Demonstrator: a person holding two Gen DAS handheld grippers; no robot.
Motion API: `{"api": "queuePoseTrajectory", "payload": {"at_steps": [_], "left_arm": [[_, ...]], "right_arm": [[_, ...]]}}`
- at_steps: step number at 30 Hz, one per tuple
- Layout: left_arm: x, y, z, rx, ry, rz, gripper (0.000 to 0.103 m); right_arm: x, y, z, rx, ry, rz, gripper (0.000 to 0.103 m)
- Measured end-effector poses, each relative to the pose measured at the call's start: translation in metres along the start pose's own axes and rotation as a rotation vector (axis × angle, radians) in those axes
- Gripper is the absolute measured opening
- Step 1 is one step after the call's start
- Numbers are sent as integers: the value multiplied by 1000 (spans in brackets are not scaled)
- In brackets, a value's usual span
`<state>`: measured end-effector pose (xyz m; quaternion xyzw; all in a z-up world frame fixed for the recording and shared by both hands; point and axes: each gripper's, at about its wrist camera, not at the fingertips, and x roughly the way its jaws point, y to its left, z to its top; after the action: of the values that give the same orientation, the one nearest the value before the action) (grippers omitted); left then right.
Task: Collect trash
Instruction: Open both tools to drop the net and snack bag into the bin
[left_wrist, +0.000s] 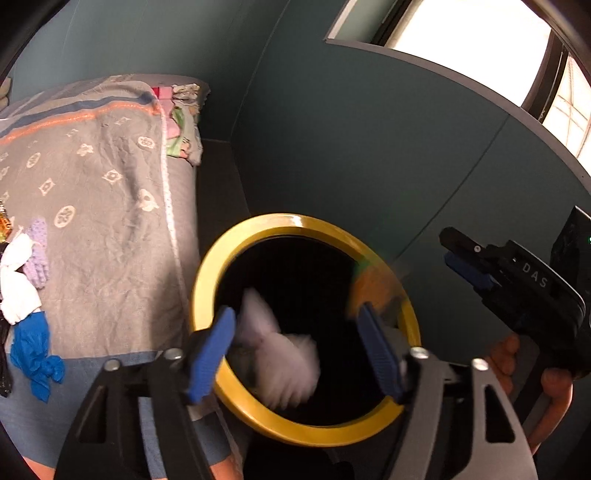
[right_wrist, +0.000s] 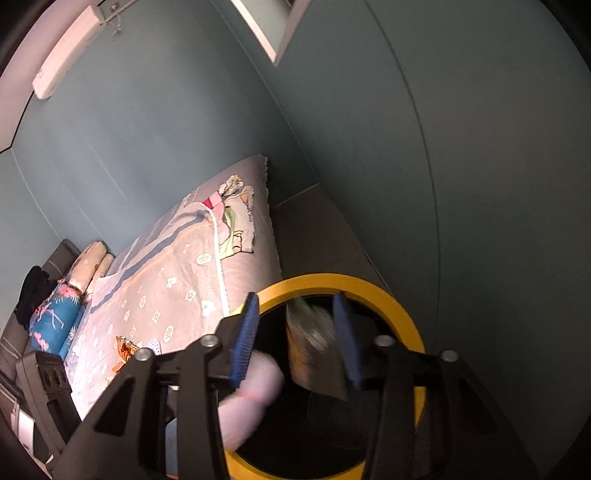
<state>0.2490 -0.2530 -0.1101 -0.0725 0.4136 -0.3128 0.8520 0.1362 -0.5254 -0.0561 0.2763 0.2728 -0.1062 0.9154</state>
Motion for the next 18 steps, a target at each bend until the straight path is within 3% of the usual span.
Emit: {"api": "queuePoseTrajectory", "payload": {"at_steps": [3, 5, 11, 18], "left_arm": [[-7, 8, 0, -16, -16, 4, 74], [-14, 14, 0, -21, -31, 19, 78], [-43, 27, -2, 9, -117, 120, 89], [-83, 51, -6, -11, -201, 188, 95]], "right_arm": [[-2, 3, -1, 9, -10, -13, 45], [-5, 6, -3, 1, -22, -23, 53], [-13, 22, -13, -61, -53, -27, 67], [-8, 59, -26, -142, -48, -5, 74]]}}
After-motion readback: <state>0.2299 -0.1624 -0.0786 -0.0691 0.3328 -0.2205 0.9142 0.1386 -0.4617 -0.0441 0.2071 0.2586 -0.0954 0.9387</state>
